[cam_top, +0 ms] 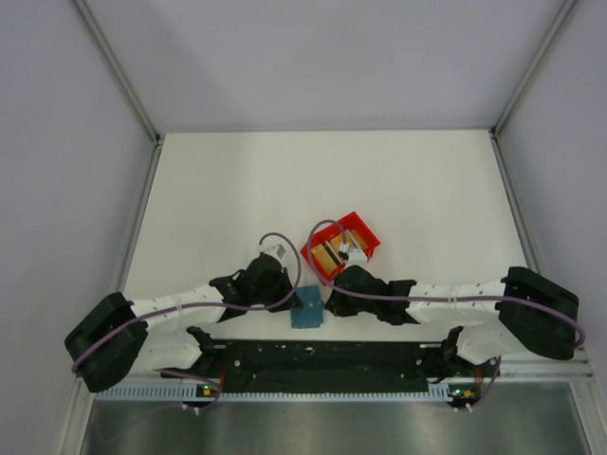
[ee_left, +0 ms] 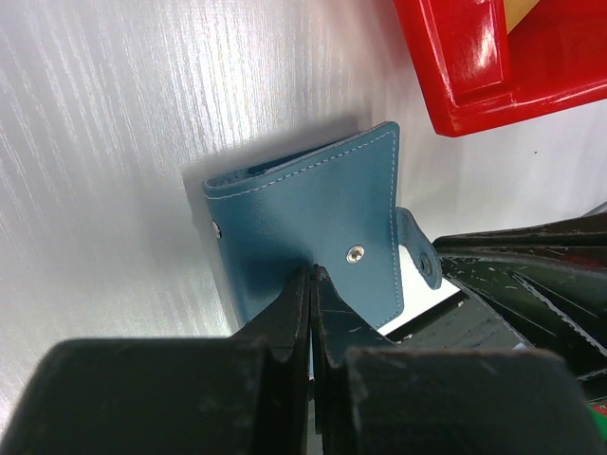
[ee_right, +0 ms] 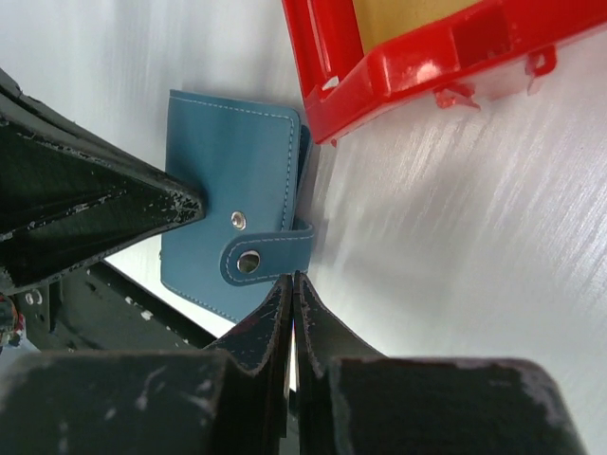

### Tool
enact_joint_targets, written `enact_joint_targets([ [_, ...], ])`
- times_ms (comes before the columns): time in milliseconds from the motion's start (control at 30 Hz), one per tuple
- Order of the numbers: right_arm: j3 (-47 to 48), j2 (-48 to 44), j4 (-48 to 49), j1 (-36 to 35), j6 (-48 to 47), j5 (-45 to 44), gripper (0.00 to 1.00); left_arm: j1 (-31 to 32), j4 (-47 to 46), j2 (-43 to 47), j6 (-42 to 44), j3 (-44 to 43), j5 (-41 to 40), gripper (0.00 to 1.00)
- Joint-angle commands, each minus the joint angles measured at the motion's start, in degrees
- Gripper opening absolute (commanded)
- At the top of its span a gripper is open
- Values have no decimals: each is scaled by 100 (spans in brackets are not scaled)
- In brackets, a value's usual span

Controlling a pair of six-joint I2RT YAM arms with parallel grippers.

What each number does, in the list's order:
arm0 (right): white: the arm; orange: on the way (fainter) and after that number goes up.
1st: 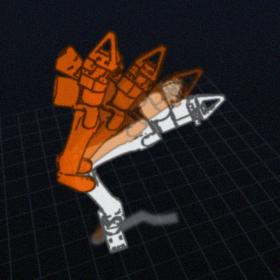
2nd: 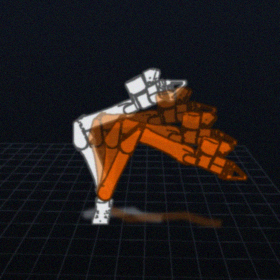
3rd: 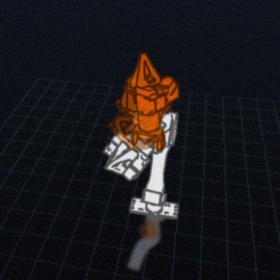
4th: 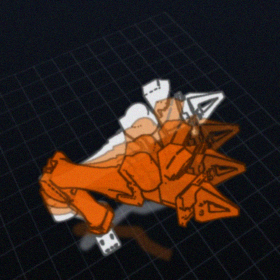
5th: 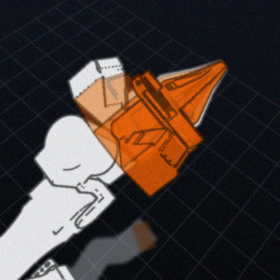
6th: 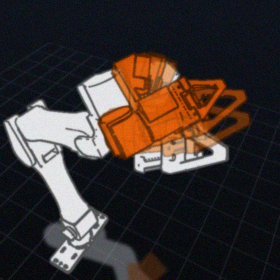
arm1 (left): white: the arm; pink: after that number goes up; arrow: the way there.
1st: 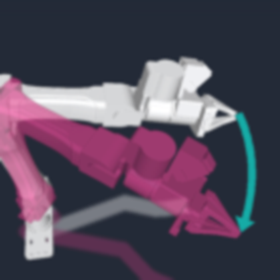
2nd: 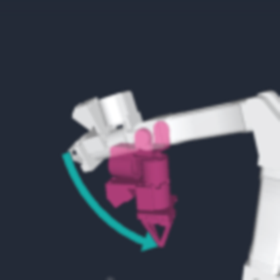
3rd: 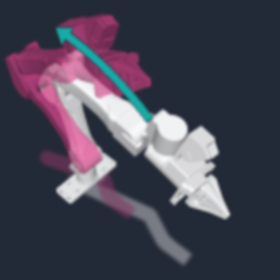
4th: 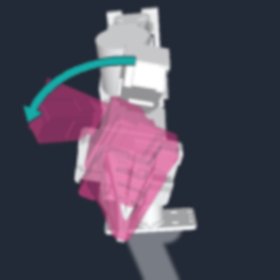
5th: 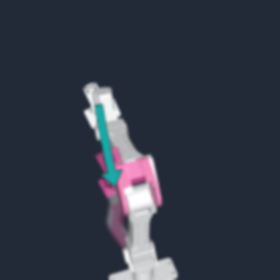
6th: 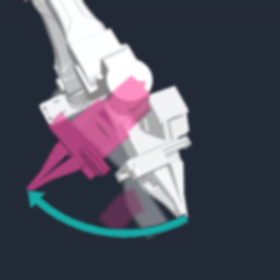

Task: Put the credit cards into the card holder
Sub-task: Close the card holder at the center of the board.

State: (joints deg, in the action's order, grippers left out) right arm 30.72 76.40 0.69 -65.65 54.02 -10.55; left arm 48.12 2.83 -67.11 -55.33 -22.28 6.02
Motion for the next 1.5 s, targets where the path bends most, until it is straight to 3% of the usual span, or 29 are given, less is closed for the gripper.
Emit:
enact_joint_targets([
  [0, 277, 164, 414, 105, -84, 141, 0, 13, 244, -39, 207, 137, -242, 0],
  [1467, 795, 1026, 625, 140, -278, 527, 0, -4, 306, -48, 391, -13, -198, 0],
])
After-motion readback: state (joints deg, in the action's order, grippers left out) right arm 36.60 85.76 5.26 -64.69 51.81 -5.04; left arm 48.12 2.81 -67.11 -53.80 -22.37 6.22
